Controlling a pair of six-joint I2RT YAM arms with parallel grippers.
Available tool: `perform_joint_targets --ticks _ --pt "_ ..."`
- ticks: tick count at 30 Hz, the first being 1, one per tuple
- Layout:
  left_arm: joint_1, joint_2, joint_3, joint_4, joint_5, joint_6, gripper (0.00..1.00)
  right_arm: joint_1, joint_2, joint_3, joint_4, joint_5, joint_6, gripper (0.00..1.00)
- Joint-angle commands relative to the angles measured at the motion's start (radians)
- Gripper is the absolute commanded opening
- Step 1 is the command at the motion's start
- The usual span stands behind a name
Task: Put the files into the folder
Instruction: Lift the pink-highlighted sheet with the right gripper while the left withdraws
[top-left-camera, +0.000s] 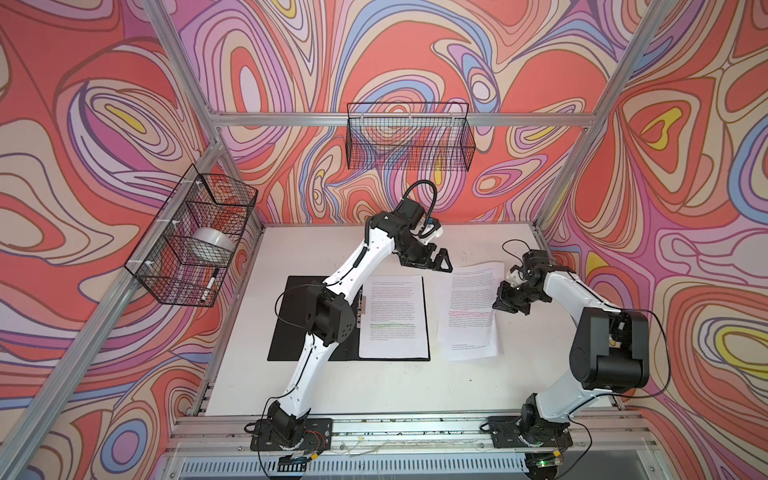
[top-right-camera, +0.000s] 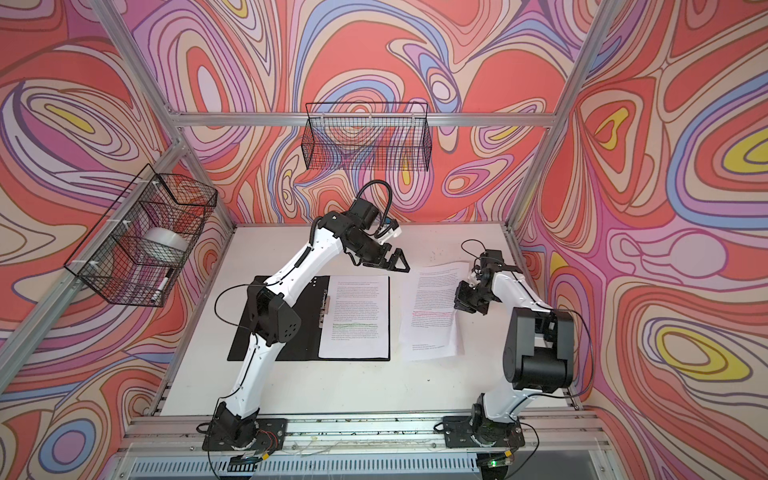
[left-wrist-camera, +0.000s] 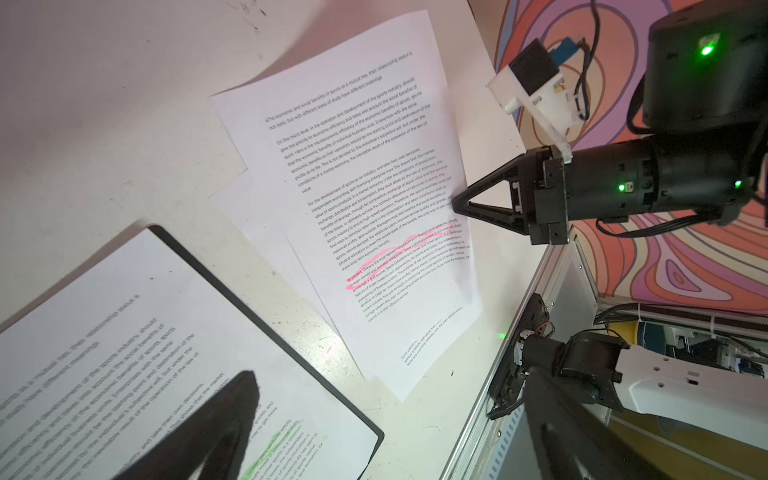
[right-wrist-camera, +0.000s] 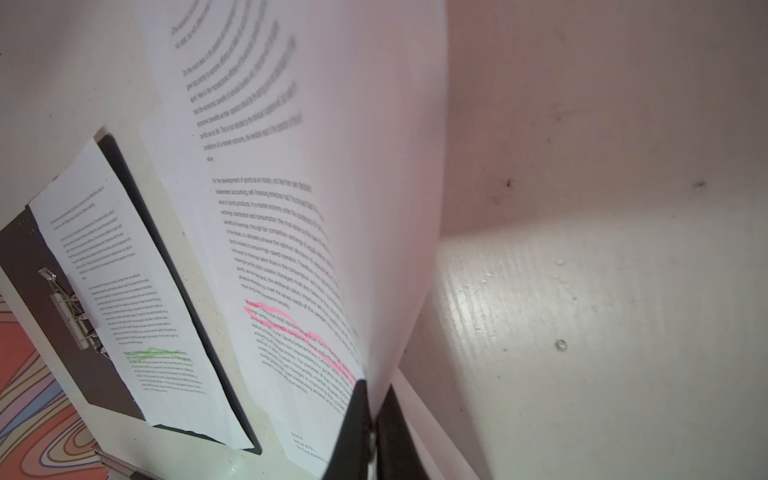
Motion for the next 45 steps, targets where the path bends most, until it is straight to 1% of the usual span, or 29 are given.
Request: perform_joint_targets --ticks 1,3,8,13,16,19,25,31,36,39,45 --pt "0.005 -0.024 -0.020 -0.038 0.021 0.012 1.00 0.001 0.008 0.010 -0.004 -0.016 -0.005 0.09" --pt "0.005 -0.026 -0.026 -0.037 0.028 0.009 1.00 0.001 0.015 0.005 0.009 -0.015 -0.001 0.12" --pt "0.005 -0.021 -0.033 -0.031 0.051 -0.006 1.00 0.001 0.039 -0.014 0.041 -0.027 0.008 0.12" --pt "0.005 -0.023 -0.033 -0.029 0.047 -0.004 1.00 0.001 0.049 -0.004 0.027 -0.027 0.007 0.08" --pt "0.005 -0.026 -0.027 -0.025 0.028 -0.006 1.00 0.001 0.035 0.017 0.005 -0.027 0.000 0.02" --pt "0.005 -0.028 -0.017 -0.030 0.011 -0.002 1.00 0.001 0.016 0.029 -0.011 -0.028 -0.002 0.01" --pt "0.027 -0.060 -0.001 -0.031 -0.015 0.004 1.00 0.004 -0.046 0.061 -0.031 -0.113 0.010 0.00" --pt "0.076 -0.103 0.016 -0.037 -0.035 0.004 1.00 0.025 -0.103 0.153 -0.076 -0.178 0.035 0.00" --pt "0.138 -0.154 0.015 -0.039 -0.037 0.007 1.00 0.079 -0.121 0.228 -0.090 -0.220 0.067 0.00" --pt "0.174 -0.183 0.010 -0.038 -0.035 0.009 1.00 0.122 -0.124 0.256 -0.064 -0.258 0.116 0.00" --pt "0.262 -0.226 -0.013 -0.034 -0.023 0.001 1.00 0.263 -0.106 0.351 -0.054 -0.259 0.176 0.00"
